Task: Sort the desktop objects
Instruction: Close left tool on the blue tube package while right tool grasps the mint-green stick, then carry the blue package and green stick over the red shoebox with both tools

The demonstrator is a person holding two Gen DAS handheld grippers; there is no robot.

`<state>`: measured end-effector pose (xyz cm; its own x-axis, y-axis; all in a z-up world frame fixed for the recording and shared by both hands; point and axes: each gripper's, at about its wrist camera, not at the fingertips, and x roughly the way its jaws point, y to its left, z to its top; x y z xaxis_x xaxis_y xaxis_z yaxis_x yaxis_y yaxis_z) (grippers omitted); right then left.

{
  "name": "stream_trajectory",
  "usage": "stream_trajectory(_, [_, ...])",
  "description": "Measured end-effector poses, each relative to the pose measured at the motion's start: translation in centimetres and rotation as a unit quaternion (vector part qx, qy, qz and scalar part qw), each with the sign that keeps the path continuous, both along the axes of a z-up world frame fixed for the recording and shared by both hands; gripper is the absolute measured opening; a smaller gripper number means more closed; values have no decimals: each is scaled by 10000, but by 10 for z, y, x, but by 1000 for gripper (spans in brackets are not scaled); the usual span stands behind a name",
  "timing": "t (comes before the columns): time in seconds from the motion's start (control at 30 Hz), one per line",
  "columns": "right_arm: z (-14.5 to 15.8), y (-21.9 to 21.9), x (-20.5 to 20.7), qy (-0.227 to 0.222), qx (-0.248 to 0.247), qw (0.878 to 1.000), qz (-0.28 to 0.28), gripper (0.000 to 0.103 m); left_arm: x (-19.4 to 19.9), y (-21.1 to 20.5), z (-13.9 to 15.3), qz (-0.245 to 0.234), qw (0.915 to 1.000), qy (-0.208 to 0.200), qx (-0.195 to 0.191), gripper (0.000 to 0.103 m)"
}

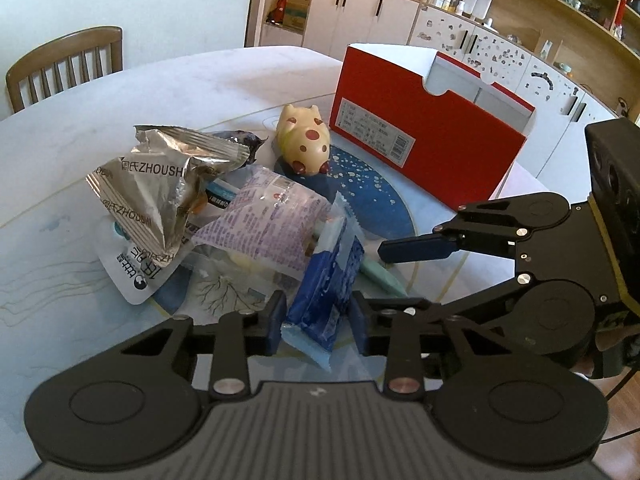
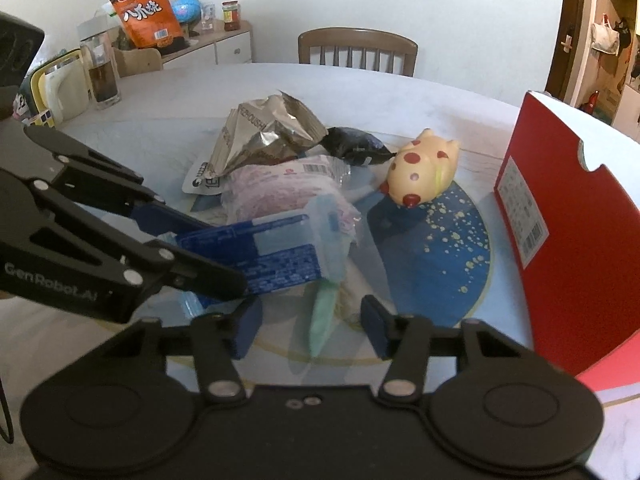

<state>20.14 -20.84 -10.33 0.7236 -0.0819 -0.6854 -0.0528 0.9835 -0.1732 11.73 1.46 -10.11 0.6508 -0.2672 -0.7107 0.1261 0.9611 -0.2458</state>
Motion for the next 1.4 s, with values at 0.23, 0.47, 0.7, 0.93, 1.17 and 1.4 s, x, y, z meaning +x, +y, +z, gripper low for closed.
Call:
stream_trajectory(0.23, [1,2,-1,-31,-81,10000,-33,19,0,0,0,15,10000,50,-51,23])
stream_trajectory(0.47, [2,5,-9,-20,-389,9984,-406,9,-3,-3,1,40,9999,69,-100,13])
stream_trajectory(0.7, [4,-4,-27,41,-392,9960,-797,9,-5,-6,1,73,9998,134,-119,13])
stream_trajectory(0.93, [10,-7,-41,-33,-292,9943,-1026,9,-8,-11,6,60,9998,87,-151,12])
stream_trajectory(1.17, [18,-8,-46,-85,-210,9932,-1141,9,-11,-13,14,34,9999,30,-167,12])
stream_trajectory(1.4, [35,-6,-52,-176,-200,9925,-1196,9,-11,-15,30,-12,9997,-128,-207,12])
